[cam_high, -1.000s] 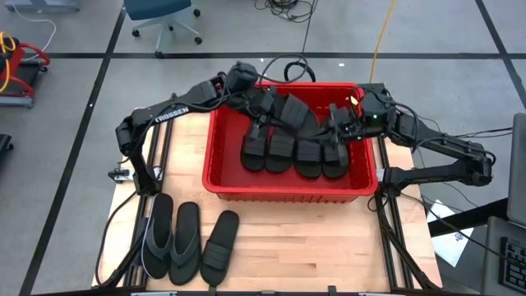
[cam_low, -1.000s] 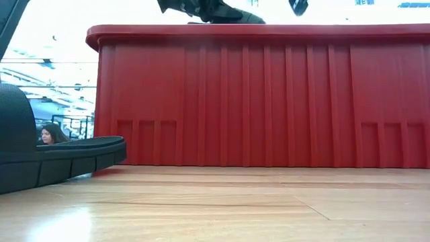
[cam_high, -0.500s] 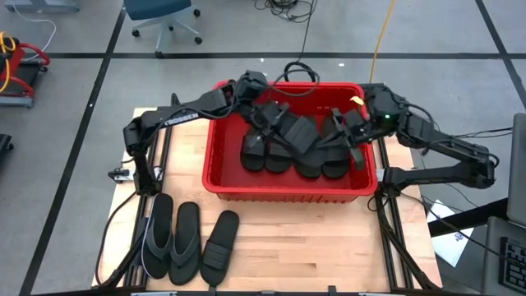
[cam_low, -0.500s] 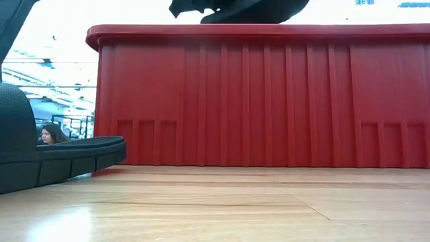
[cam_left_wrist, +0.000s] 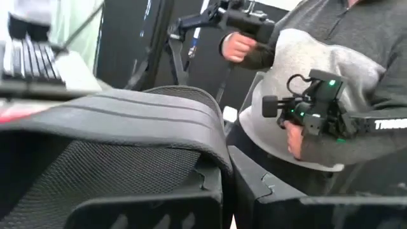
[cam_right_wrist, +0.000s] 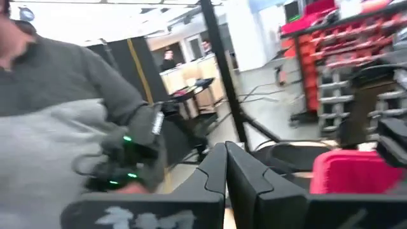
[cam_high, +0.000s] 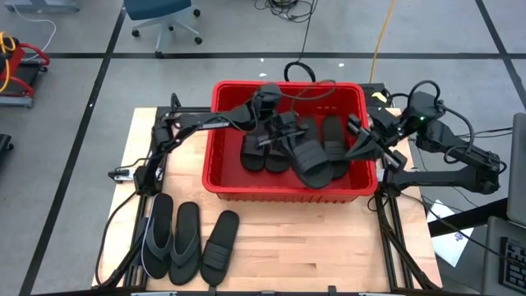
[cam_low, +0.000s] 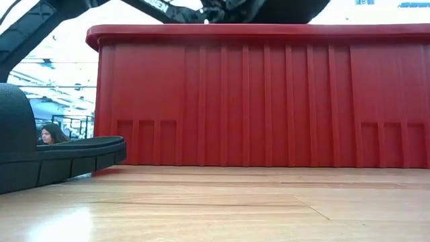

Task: Pick and place slides into bin
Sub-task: Put the right black slide on top of the other black slide into the red bin

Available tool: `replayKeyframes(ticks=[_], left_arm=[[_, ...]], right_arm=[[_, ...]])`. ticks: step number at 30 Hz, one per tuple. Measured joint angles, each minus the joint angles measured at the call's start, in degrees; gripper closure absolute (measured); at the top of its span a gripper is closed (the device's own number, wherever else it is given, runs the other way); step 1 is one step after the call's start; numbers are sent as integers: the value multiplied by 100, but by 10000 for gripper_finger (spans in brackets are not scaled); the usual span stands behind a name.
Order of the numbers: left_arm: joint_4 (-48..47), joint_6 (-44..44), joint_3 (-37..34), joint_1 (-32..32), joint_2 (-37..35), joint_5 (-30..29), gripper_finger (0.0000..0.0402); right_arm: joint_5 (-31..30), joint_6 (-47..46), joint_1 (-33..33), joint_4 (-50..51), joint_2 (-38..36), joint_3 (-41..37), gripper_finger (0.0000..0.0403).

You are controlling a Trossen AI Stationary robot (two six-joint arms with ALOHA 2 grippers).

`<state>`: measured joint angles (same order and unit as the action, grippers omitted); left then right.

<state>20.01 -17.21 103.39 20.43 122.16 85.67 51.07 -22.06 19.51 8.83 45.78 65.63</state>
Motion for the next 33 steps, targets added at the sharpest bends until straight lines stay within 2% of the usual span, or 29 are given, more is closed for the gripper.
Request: replayKeyframes(ticks=[16, 23, 29, 31, 33], left_arm=[[-32, 99, -2, 94, 313, 286, 401], [89, 199, -2, 86, 485, 273, 401], [238, 97, -2, 43, 501, 389, 401], [421, -15, -2, 59, 501, 437, 401], [426, -101, -2, 121, 497, 431, 401]], right_arm=[[-11, -134, 2, -1, -37, 0, 403], [-321, -83, 4, 109, 88, -8, 403], [-334, -128, 2, 290, 168, -468, 403], [-579, -77, 0, 374, 171, -638, 403], [-1330, 142, -3, 646, 125, -713, 403]])
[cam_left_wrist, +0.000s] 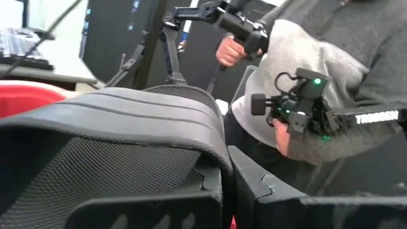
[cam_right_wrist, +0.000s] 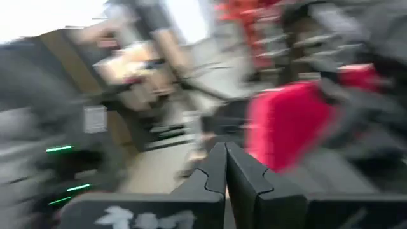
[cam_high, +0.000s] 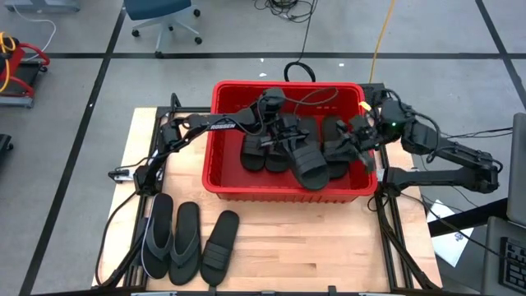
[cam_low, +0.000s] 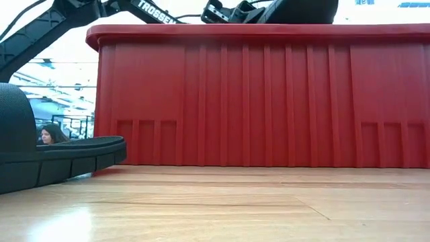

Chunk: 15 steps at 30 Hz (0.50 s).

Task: Pick and place slides into bin
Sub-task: Put the right black slide on top of the other black slide into the red bin

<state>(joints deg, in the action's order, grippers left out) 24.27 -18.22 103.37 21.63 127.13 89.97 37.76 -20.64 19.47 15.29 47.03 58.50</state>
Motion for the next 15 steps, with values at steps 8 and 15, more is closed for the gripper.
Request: replayKeyframes(ticks=[8, 15], left_arm=[[6, -500, 0, 314, -55, 8, 401], [-186, -646, 501, 500, -45, 0, 401]], right_arm=[[-2130, 1030, -249, 1181, -53, 392, 403], [-3020, 1774, -598, 1969, 435, 1145, 365]])
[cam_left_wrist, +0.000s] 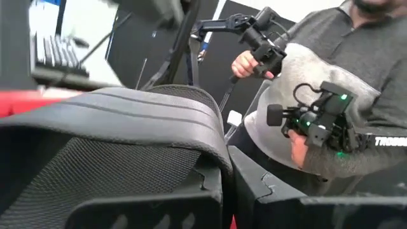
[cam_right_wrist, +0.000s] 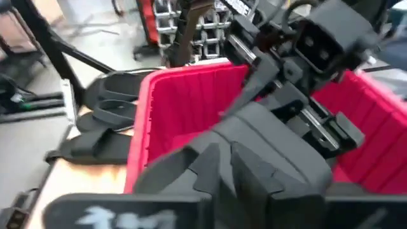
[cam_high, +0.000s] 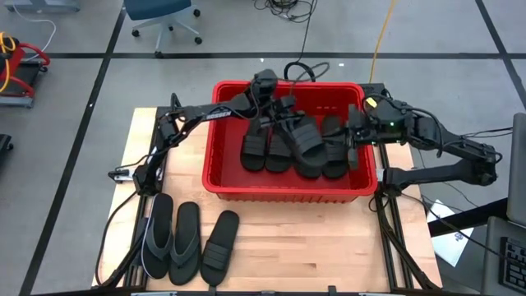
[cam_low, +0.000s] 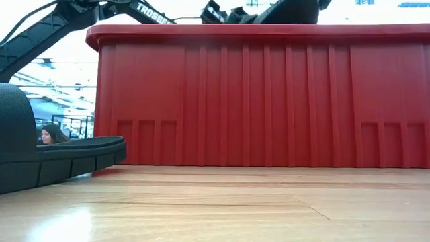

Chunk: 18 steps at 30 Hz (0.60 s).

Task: Pick and place slides into bin
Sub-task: Put the right black slide on top of the other black slide into the red bin

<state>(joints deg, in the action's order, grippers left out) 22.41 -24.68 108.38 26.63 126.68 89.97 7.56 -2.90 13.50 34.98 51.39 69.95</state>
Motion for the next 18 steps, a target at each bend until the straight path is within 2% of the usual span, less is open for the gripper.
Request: replayKeyframes(ticks=[6, 12, 15, 18], left_arm=[[-40, -14, 674, 75, -5, -1, 400], [-310, -29, 1095, 307, -5, -88, 400], [-429, -91, 1105, 474, -5, -115, 400], [-579, -52, 1110, 626, -5, -178, 400]], right_arm=[[-1190, 885, -187, 729, 619, 703, 280], [-2664, 2033, -402, 694, 931, 1130, 193], [-3165, 2684, -541, 557, 1001, 1141, 165], [-3447, 3134, -621, 468, 1089, 1141, 153]])
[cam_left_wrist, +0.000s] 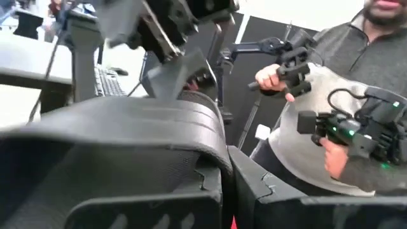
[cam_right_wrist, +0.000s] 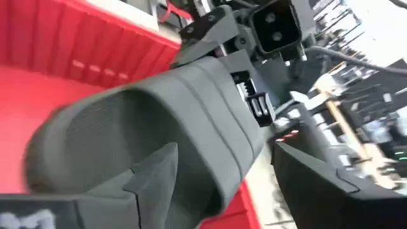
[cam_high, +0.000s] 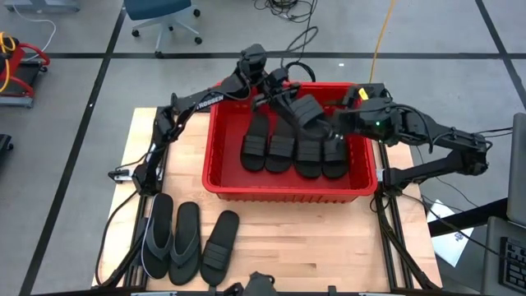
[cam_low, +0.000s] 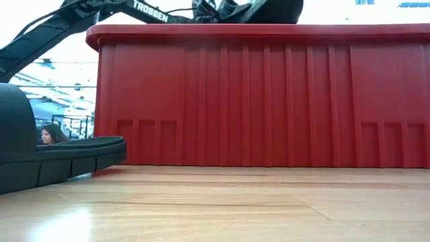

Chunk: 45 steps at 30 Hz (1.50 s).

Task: Pick and place slides into bin
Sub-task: Put the right black slide on top of the other black slide into the red bin

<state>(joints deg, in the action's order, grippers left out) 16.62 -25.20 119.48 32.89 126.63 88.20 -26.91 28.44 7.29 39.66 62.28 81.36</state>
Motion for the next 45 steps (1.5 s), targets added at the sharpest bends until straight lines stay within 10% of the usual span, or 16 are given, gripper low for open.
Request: replayKeyframes(ticks=[23, 31, 45], left_arm=[[-359, -50, -2, -141, 0, 136, 400], [-523, 44, -2, -174, -2, 74, 399], [-1096, 151, 0, 139, -216, -978, 296]], right_arm=[[447, 1024, 214, -551, 889, -10, 224], [472, 1048, 223, -459, 896, -20, 384], [-793, 1111, -292, 367, 327, -22, 400]])
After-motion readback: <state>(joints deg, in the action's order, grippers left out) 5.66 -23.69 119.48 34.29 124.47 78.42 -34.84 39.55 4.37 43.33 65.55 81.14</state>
